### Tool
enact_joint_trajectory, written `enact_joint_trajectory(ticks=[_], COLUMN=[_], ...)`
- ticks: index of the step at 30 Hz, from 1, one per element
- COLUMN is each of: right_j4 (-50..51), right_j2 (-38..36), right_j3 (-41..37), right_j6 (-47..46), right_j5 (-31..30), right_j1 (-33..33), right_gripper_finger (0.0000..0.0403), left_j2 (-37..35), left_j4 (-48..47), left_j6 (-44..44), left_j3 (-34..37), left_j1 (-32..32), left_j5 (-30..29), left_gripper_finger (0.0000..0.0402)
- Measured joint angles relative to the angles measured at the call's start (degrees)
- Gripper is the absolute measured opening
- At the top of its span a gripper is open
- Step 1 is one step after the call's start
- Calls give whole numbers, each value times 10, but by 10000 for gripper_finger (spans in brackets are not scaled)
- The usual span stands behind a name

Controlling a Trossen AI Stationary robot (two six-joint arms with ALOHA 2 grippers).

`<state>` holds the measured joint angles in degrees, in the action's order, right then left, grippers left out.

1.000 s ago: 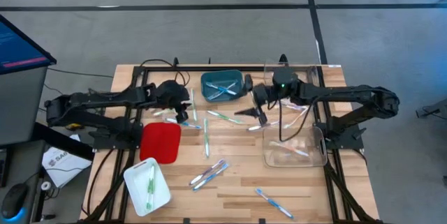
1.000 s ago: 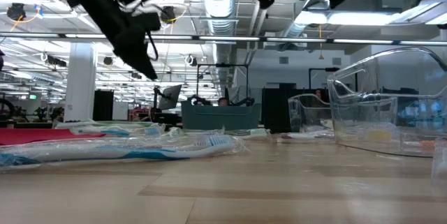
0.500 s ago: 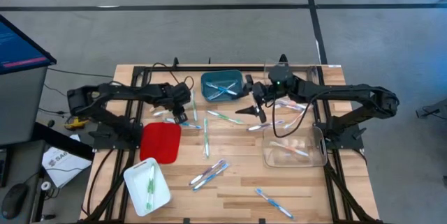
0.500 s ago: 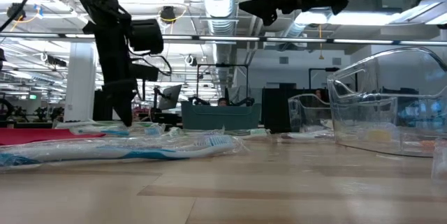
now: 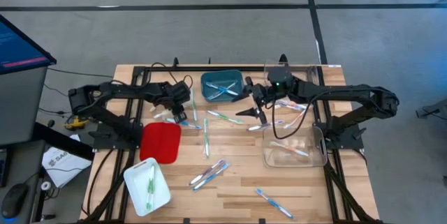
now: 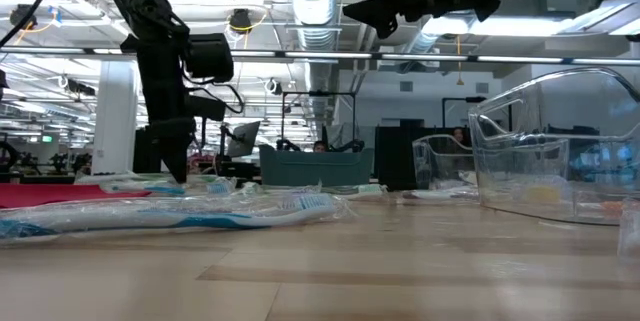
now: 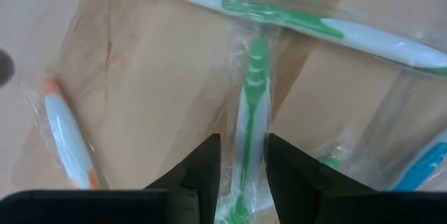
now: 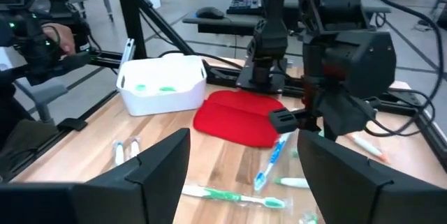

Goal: Pick & Place Toothbrushes
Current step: Put the green toothbrush into the white bin

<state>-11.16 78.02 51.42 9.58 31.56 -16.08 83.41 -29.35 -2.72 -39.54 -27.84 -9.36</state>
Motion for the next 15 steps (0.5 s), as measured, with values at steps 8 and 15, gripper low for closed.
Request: enact_joint_trajectory(ticks=[8, 15], right_j4=[0, 0], right_j2=[0, 0], right_j3=[0, 0], right_j6=[2, 9], right_j5=[0, -1], right_j1=[4, 4], right_gripper_finger=[260, 260], left_j2=[0, 32], left_j4=[0, -1], left_j6=[-3, -3], left_j3=[0, 0], left_j1=[-16, -15], left_j5=[19, 36], left_gripper_finger=[103, 103])
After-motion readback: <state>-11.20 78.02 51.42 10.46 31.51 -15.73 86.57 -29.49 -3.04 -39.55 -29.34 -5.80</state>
